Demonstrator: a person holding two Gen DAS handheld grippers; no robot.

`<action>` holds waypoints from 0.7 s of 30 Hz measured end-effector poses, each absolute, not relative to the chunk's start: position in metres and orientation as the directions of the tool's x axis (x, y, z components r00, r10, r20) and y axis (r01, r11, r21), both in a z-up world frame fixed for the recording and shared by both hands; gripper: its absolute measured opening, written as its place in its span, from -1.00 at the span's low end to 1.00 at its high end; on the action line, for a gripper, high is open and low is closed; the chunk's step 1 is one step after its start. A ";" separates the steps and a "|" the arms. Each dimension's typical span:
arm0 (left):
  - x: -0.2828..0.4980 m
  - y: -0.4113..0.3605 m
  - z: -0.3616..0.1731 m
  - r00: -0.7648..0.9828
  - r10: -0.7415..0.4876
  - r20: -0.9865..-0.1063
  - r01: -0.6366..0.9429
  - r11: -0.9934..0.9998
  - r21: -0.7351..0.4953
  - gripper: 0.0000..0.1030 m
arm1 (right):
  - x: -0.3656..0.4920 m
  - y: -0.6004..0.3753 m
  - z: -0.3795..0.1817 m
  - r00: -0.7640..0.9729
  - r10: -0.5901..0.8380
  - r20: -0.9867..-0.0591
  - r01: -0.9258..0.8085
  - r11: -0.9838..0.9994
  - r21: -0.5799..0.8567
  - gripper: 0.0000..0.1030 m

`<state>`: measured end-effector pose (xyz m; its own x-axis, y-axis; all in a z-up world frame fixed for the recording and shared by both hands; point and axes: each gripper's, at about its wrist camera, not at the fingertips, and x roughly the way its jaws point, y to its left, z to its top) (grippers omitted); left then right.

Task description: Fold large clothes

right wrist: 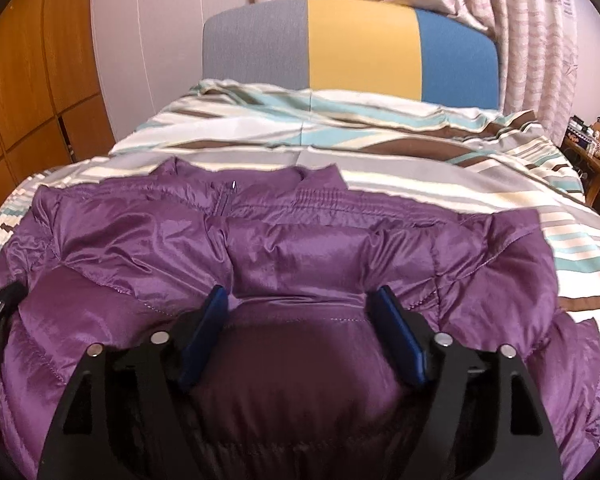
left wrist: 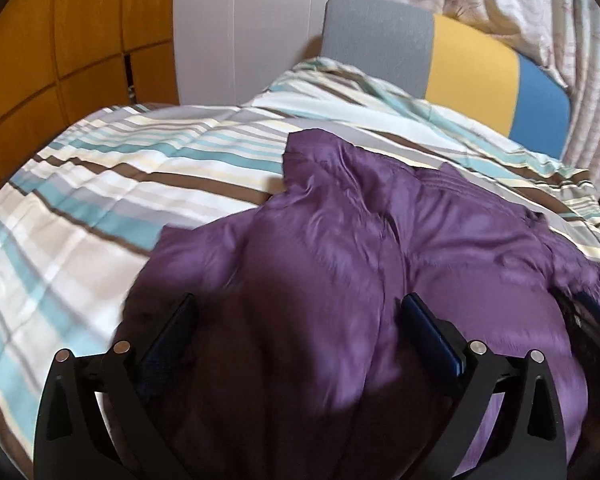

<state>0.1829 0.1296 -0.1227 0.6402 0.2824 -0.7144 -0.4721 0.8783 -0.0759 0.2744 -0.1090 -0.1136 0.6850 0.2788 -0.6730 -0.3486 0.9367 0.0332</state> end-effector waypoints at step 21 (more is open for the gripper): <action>0.055 0.127 -0.142 0.704 0.134 -0.697 -0.460 0.834 -0.304 0.90 | 0.165 -0.139 -0.083 0.690 0.409 -0.597 -0.430 0.895 0.117 0.01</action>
